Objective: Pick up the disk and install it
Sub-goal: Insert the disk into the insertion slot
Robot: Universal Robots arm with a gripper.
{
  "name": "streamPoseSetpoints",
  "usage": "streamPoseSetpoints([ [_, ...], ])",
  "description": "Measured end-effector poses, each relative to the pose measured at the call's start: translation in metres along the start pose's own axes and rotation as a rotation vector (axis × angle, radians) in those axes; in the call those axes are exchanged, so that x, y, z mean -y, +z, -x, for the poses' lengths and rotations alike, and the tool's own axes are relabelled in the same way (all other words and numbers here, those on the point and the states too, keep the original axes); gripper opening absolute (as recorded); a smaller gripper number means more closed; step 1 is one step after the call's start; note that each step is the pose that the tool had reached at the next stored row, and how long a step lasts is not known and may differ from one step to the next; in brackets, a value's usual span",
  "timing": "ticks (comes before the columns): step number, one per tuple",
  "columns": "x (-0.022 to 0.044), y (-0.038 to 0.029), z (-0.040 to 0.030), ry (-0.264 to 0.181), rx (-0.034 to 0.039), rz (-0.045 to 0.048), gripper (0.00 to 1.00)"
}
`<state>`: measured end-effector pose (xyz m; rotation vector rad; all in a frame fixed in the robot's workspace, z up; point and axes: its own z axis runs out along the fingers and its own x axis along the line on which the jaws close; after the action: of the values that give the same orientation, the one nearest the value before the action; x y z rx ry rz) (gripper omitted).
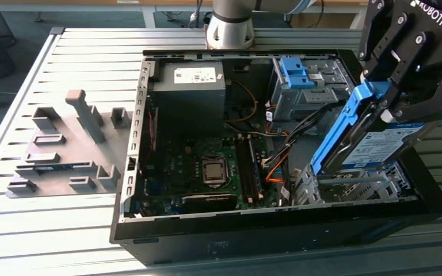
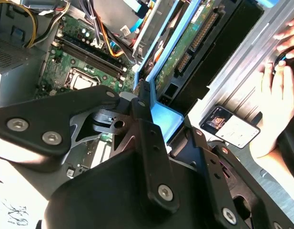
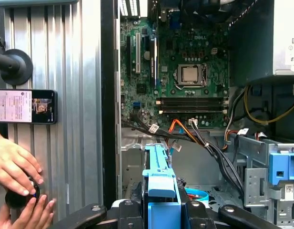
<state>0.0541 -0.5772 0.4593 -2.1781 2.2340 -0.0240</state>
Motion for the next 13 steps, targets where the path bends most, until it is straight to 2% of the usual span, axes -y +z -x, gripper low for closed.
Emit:
streamPoseSetpoints([
  [5,0.002,0.0019,0.0,0.0,0.0003,0.0,0.37],
  [9,0.0064,0.0072,0.0002,0.0,0.0002,0.0,0.37],
  [13,0.0067,0.0117,0.0029,0.001,0.0001,0.0,0.37],
])
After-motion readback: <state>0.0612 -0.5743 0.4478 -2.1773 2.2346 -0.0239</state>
